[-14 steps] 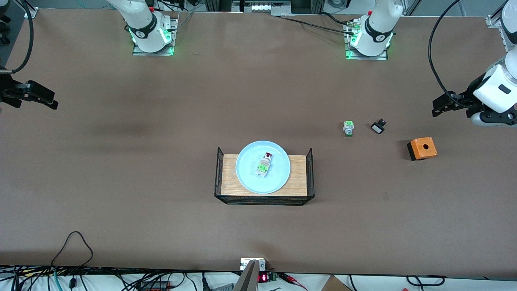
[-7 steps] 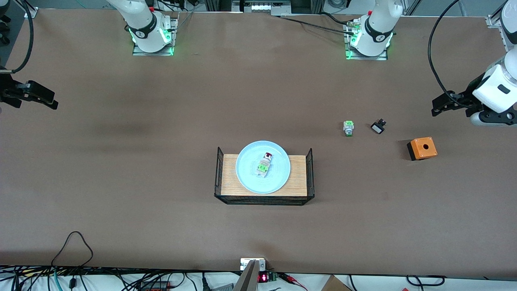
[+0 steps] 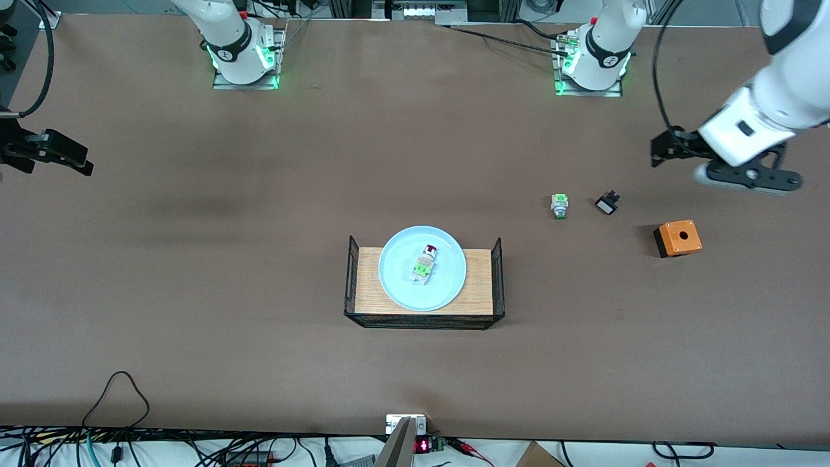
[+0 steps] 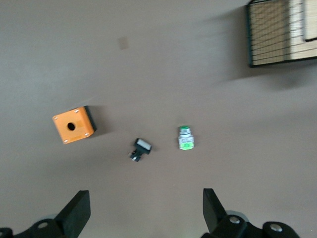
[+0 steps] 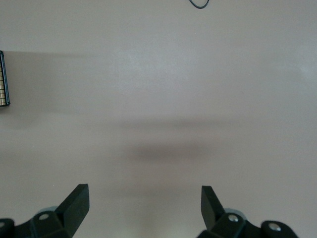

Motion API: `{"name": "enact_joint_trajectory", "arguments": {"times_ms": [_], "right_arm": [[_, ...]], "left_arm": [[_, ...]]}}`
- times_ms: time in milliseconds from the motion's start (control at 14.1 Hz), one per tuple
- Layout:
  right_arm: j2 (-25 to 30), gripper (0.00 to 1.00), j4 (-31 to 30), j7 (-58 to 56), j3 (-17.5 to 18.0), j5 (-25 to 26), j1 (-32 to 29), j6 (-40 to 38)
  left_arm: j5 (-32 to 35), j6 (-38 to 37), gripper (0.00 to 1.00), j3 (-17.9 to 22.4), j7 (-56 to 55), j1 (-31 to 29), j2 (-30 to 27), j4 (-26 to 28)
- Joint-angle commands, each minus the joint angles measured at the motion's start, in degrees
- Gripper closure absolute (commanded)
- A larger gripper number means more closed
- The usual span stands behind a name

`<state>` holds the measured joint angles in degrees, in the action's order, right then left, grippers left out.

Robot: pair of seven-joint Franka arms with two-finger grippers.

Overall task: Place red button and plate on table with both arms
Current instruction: 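Reach the left gripper over the plate toward the green button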

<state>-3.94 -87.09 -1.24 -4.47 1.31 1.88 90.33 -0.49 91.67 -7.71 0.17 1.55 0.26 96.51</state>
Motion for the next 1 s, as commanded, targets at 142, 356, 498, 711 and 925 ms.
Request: {"name": "enact_joint_trajectory", "arguments": {"times_ms": [142, 356, 498, 711, 925], "right_arm": [[1.1, 0.0, -0.6, -1.0, 0.0, -1.0, -0.2, -0.6], [1.1, 0.0, -0.6, -1.0, 0.0, -1.0, -0.2, -0.6], [1.1, 0.0, -0.6, -1.0, 0.0, -1.0, -0.2, -0.6], [1.1, 0.0, -0.6, -1.0, 0.0, -1.0, -0.2, -0.6], [1.1, 0.0, -0.6, -1.0, 0.0, -1.0, -0.1, -0.6]], "left_arm": [[-0.7, -3.1, 0.0, -12.7, -13.6, -0.1, 9.1, -12.8], [-0.7, -2.4, 0.0, -18.8, -22.3, 1.5, 16.8, -19.3], [-0.6, -0.6, 0.0, -18.9, -22.4, 5.6, 22.3, -24.2], [0.0, 9.8, 0.0, -18.7, -22.2, 9.3, 27.5, -25.1], [0.0, 19.8, 0.0, -18.5, -22.2, 11.9, 32.9, -25.1]]}}
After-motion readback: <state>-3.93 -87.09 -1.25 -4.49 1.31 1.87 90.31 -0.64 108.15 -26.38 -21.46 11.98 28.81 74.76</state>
